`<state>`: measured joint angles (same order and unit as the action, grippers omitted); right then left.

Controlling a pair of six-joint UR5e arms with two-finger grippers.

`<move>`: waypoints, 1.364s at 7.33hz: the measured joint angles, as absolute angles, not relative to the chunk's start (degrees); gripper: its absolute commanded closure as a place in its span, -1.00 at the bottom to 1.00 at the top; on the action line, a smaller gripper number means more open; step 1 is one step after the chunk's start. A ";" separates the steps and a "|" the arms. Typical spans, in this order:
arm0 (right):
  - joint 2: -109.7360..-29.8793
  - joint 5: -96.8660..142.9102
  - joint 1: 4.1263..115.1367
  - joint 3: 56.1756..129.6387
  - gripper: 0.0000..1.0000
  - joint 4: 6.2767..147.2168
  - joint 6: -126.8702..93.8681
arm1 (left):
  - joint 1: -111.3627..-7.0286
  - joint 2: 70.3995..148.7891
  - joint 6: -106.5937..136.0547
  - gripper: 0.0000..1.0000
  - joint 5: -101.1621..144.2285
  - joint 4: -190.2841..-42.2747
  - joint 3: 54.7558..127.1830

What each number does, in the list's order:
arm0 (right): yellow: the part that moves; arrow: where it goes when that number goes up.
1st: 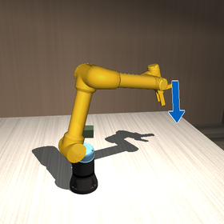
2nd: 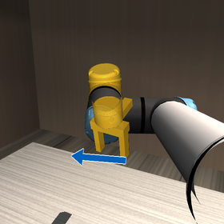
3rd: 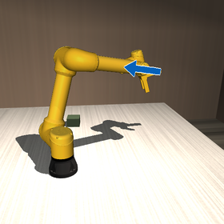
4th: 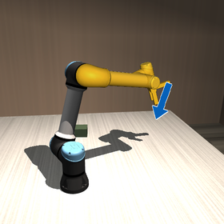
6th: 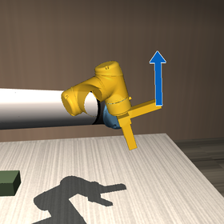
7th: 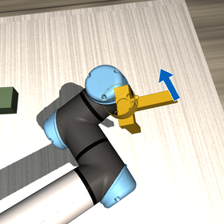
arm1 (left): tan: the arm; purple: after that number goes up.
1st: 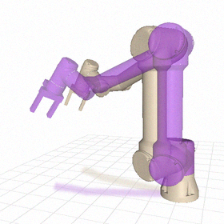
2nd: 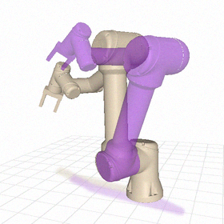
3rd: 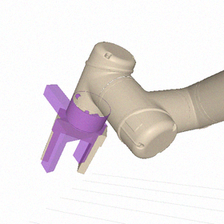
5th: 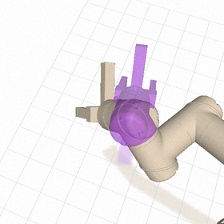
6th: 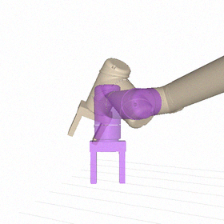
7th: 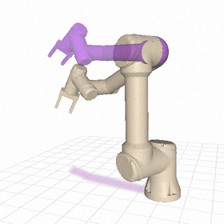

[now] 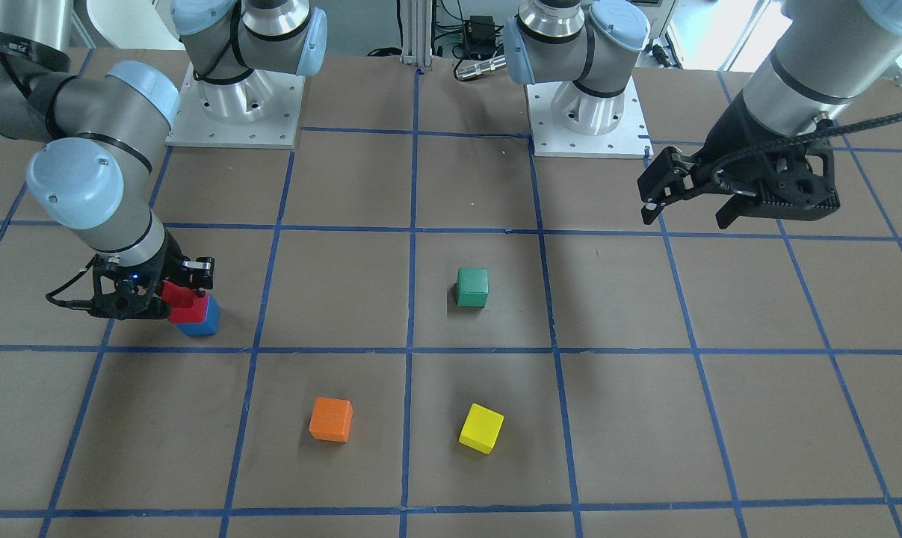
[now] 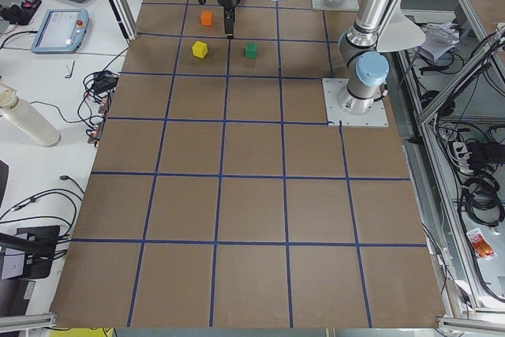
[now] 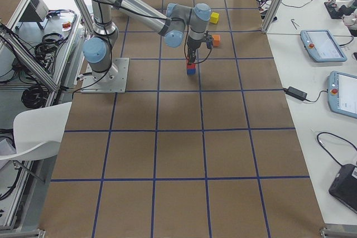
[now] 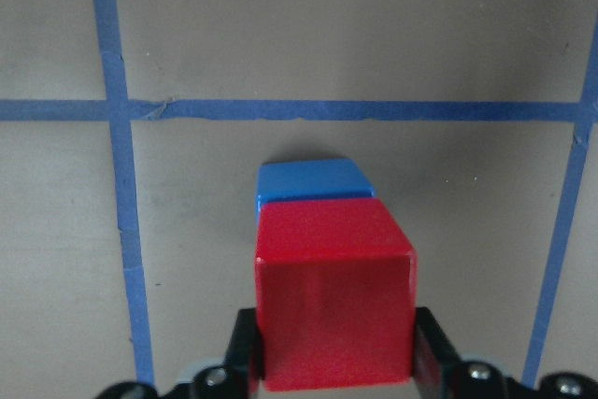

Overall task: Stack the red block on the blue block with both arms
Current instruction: 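Lower the red cube onto the blue cube with the right gripper, then open the right gripper and raise it off the stack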

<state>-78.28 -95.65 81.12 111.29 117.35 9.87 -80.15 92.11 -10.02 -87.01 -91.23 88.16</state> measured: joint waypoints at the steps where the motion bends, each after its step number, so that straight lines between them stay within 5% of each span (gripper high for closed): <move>1: -78.23 -95.59 81.12 111.35 -1.00 117.99 9.87 | -80.16 92.14 -10.02 -1.00 -87.01 -91.23 88.16; 6: -79.06 -96.06 81.40 109.98 -1.00 117.38 9.33 | -80.15 92.30 -10.02 -1.00 -87.01 -91.15 88.15; 10: -82.08 -95.70 87.69 93.76 -1.00 100.44 4.38 | -82.67 91.94 -9.20 -1.00 -87.12 -90.73 88.00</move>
<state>-82.08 -95.70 87.69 93.76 100.44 4.38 -82.67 91.94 -9.20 -87.12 -90.73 88.00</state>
